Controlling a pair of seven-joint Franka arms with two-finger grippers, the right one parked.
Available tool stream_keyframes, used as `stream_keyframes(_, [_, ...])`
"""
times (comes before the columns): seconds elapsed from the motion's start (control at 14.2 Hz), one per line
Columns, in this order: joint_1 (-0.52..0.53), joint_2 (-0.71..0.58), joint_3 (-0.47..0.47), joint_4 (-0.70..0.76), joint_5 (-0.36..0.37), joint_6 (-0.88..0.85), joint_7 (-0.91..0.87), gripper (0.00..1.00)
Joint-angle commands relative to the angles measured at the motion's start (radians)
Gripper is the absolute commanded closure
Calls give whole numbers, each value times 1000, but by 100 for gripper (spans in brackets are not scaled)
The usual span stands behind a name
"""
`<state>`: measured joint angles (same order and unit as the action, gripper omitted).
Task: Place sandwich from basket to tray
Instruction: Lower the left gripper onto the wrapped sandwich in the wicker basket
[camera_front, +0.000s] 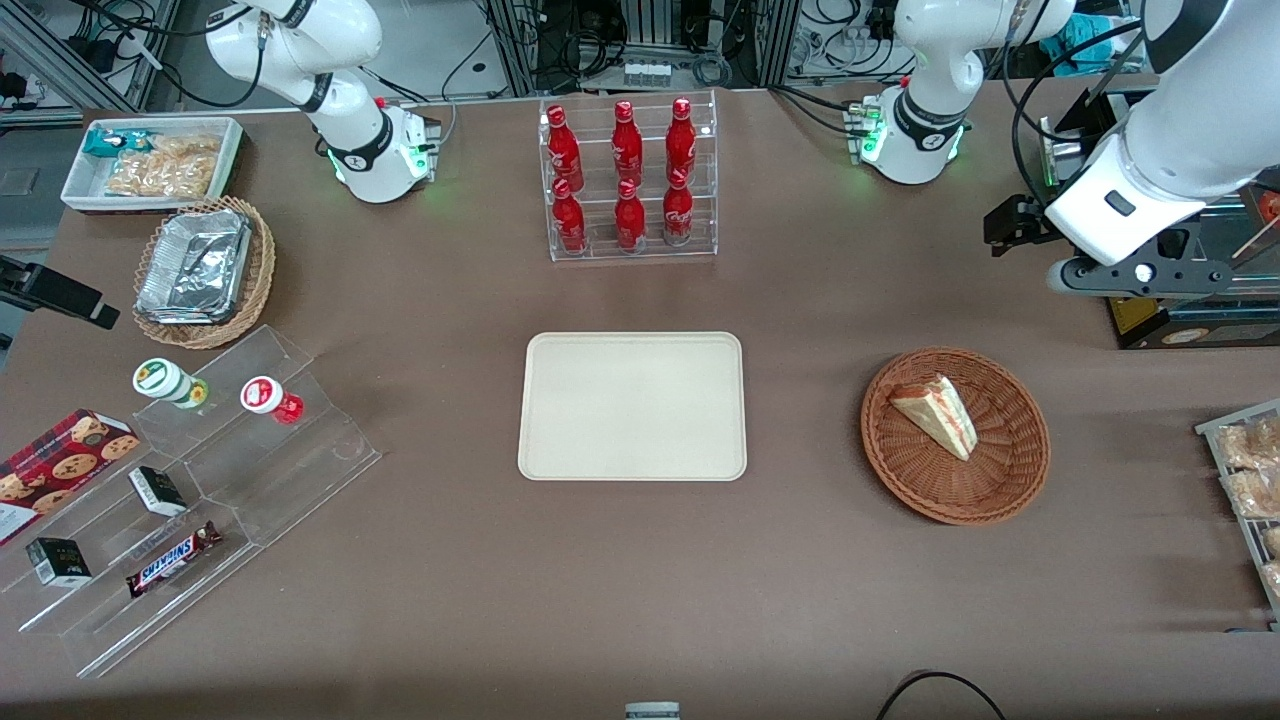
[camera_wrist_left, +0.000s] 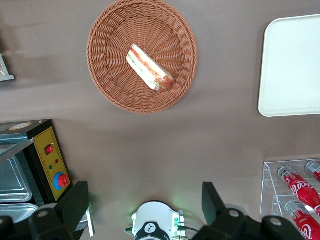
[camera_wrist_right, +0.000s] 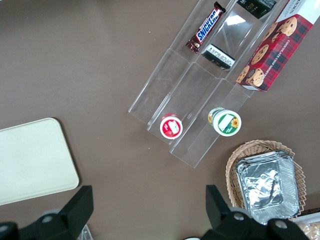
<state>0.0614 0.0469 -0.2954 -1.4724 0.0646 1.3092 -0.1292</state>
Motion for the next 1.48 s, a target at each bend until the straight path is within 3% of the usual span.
stream_keyframes(0.0, [3,14,-11,26,11,-5,8,0])
stream_keyframes(0.28, [12,143,1,-14,24,51,-4,0])
stream_keyframes(0.56, [14,195,36,-274,23,428,-174,0])
stream_keyframes(0.78, [14,286,36,-348,27,640,-384,0])
stream_keyframes(1.13, [95,352,36,-352,24,653,-452,0])
stream_keyframes(1.41, [97,366,36,-477,20,816,-703,0])
